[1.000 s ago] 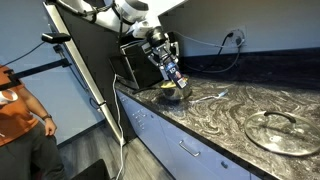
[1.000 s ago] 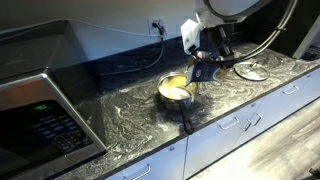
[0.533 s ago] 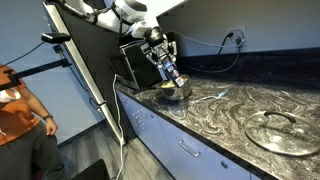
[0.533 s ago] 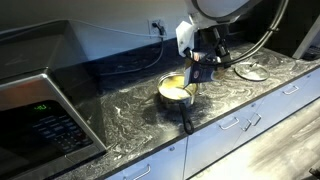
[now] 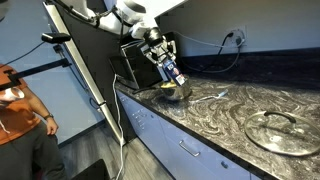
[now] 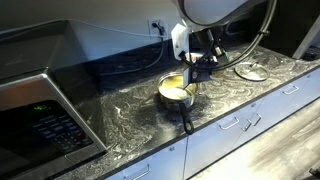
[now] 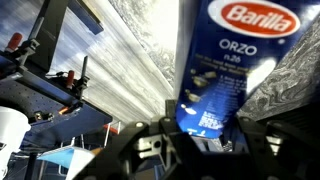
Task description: Pour the contents in the box into the pot
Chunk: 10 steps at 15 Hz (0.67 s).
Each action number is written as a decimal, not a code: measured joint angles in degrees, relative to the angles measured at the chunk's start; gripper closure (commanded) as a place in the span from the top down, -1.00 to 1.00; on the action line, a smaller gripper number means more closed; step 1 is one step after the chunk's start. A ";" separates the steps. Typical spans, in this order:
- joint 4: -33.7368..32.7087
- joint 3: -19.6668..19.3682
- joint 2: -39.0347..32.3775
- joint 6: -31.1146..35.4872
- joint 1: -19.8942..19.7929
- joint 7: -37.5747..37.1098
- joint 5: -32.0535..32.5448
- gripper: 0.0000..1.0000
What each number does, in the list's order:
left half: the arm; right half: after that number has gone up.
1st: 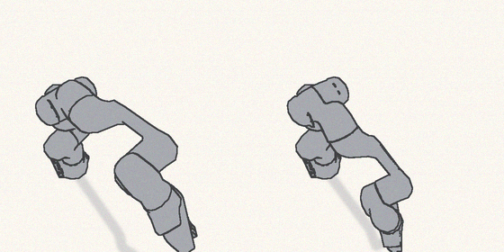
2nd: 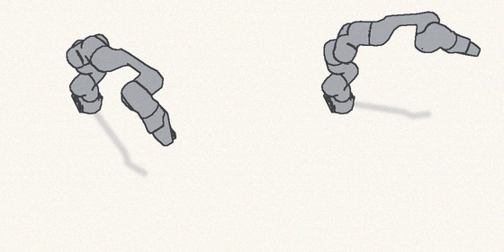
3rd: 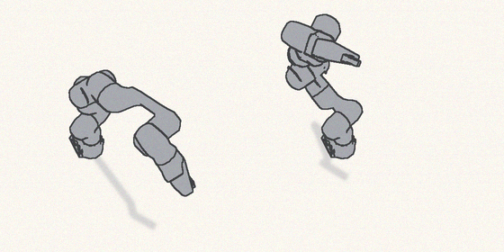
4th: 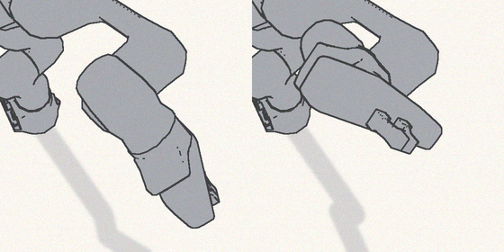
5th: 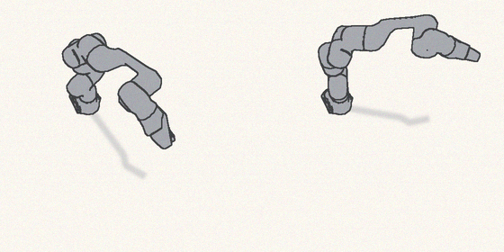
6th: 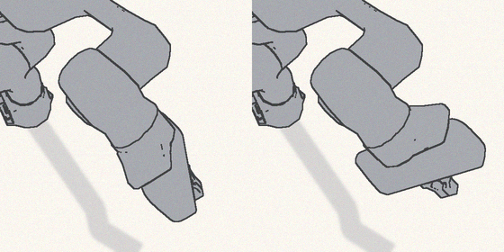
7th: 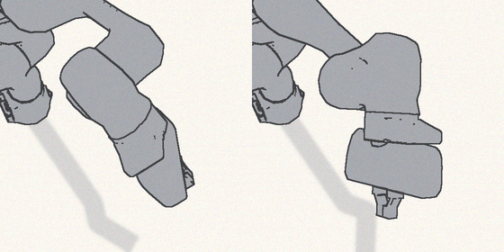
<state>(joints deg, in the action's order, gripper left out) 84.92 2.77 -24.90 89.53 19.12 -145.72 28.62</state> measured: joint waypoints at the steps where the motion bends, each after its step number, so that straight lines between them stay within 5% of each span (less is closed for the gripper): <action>1: -0.55 0.00 -0.44 -0.53 0.28 -0.08 0.37 -0.60; 10: -5.47 -0.05 -3.81 -5.26 2.13 -1.98 3.31 -0.60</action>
<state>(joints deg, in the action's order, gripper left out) 79.45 2.72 -28.70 84.27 21.25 -147.70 31.93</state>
